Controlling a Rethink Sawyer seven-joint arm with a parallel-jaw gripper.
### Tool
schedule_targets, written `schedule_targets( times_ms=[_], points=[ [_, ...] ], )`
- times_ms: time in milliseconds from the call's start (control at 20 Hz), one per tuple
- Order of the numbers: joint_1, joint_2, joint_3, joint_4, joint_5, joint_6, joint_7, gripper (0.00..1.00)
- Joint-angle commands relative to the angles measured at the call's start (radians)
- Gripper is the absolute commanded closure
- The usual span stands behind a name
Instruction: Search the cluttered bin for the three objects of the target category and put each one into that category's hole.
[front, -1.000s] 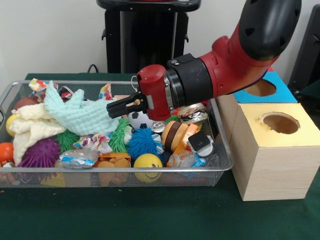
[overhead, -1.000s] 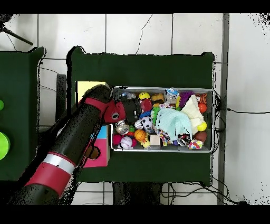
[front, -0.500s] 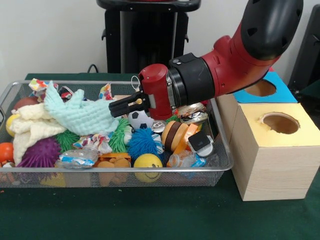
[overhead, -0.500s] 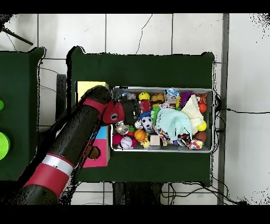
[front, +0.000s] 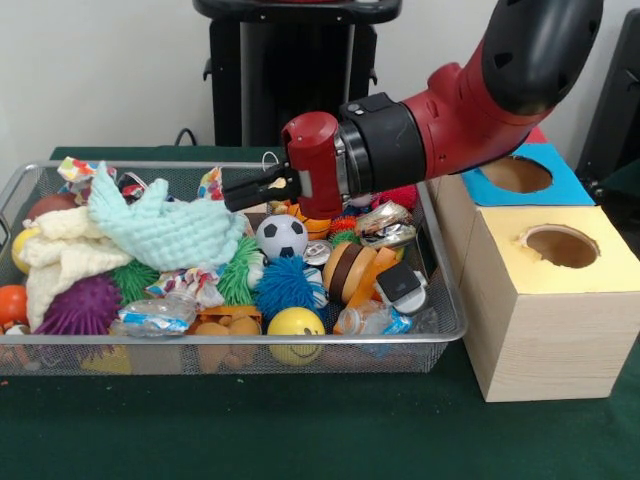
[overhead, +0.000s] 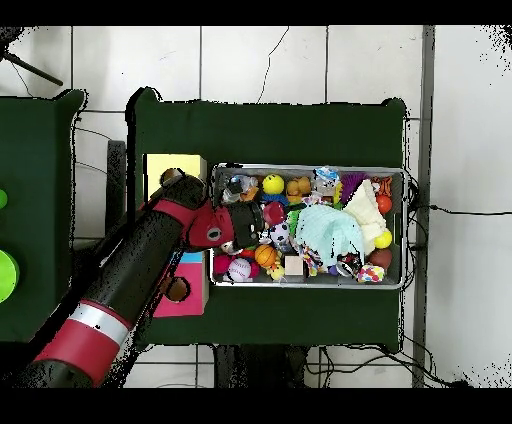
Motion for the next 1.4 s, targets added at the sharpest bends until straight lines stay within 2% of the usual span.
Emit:
schedule_targets(
  times_ms=[50,450,900,1100,1200,1400],
  points=[
    [0.007,0.048,0.128,0.104,-0.006,-0.077,0.100,1.00],
    [0.010,0.049,0.128,0.108,-0.007,-0.090,0.105,1.00],
    [0.018,-0.038,0.104,0.147,-0.021,-0.055,0.014,1.00],
    [0.028,-0.097,0.135,0.208,-0.021,-0.092,-0.019,1.00],
    [0.040,-0.082,0.140,0.225,-0.012,-0.067,0.007,1.00],
    [0.071,-0.029,0.100,0.174,-0.008,0.004,0.093,1.00]
  ],
)
